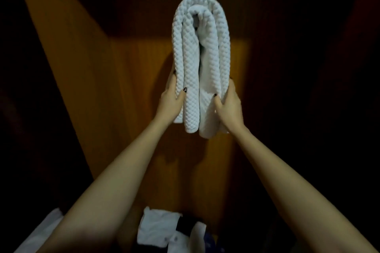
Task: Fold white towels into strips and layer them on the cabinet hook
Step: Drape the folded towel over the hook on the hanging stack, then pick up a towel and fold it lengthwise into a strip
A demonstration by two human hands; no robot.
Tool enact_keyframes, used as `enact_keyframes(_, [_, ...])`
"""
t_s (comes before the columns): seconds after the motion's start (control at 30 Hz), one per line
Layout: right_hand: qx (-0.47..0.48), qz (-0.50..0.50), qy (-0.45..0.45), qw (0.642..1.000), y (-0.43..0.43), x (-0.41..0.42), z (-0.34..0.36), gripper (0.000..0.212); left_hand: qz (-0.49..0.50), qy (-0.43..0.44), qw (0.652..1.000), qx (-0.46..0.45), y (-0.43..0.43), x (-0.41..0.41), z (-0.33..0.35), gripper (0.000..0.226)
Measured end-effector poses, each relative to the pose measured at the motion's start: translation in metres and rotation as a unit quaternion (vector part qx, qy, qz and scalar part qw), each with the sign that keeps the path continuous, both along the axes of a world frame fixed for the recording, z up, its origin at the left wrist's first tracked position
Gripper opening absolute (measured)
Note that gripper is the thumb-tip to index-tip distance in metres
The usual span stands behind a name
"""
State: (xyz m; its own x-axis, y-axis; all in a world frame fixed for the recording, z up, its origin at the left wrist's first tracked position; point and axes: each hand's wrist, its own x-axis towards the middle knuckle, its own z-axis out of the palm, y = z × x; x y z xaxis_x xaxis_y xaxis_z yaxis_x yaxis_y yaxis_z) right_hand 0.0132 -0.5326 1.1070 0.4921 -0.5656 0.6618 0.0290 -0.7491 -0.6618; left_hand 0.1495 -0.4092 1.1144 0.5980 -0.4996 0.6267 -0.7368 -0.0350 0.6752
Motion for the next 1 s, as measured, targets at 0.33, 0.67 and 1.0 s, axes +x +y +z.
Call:
enact_keyframes(0.33, [0.055, 0.001, 0.267, 0.962, 0.124, -0.022, -0.18, 0.061, 0.114, -0.021, 0.962, 0.249, 0.177, -0.024, -0.189, 0.052])
enact_keyframes(0.67, [0.023, 0.269, 0.555, 0.787, 0.304, 0.029, -0.337, 0.039, 0.161, 0.115, 0.918, 0.344, 0.375, -0.068, -0.356, 0.047])
enact_keyframes(1.0, [0.016, 0.307, 0.602, 0.737, 0.479, 0.154, -0.414, 0.048, 0.224, 0.227, 0.85, 0.42, 0.574, 0.043, -0.445, 0.05])
